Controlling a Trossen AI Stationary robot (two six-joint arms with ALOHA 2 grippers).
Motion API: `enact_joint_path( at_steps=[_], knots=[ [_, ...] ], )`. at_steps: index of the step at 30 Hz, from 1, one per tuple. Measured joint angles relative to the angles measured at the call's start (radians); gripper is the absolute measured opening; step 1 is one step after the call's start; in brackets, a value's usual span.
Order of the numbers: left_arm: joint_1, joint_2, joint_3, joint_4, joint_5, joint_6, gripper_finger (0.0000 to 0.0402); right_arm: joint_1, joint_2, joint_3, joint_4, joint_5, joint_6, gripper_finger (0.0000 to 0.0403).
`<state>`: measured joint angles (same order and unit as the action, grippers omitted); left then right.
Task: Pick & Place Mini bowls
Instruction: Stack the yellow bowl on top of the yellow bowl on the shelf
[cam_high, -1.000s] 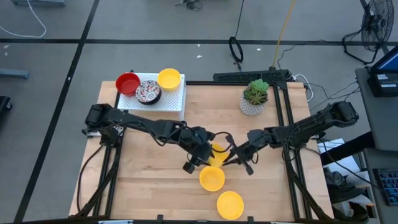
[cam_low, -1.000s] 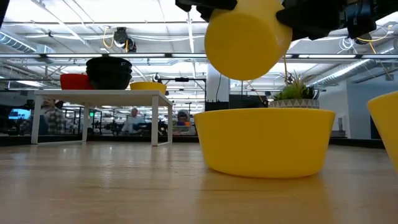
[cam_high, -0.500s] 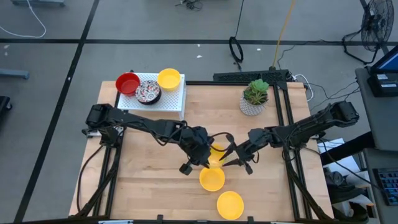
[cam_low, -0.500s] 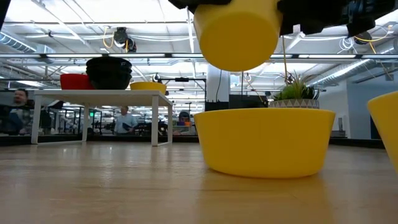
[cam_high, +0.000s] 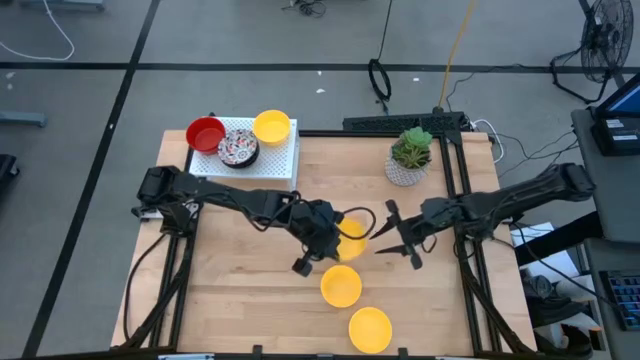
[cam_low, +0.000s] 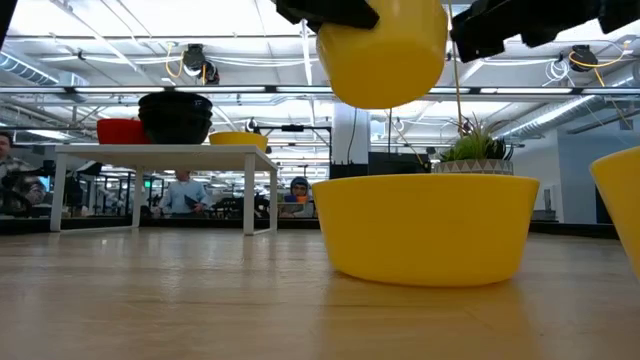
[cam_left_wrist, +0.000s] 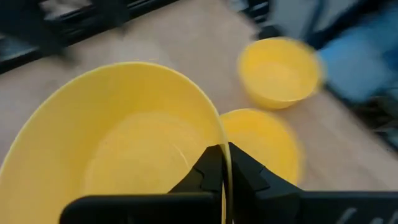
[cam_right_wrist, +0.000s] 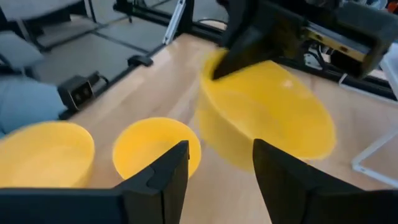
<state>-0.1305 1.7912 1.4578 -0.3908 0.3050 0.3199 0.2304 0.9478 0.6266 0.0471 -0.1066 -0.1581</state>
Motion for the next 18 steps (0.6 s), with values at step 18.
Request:
enact_joint_path(
  at_steps=[18],
  knots=[
    [0.237, -0.032, 0.003, -0.022, -0.78, -0.049, 0.0011, 0.0, -0.084, 0.0, -0.034, 0.002, 0.042, 0.0155]
  ],
)
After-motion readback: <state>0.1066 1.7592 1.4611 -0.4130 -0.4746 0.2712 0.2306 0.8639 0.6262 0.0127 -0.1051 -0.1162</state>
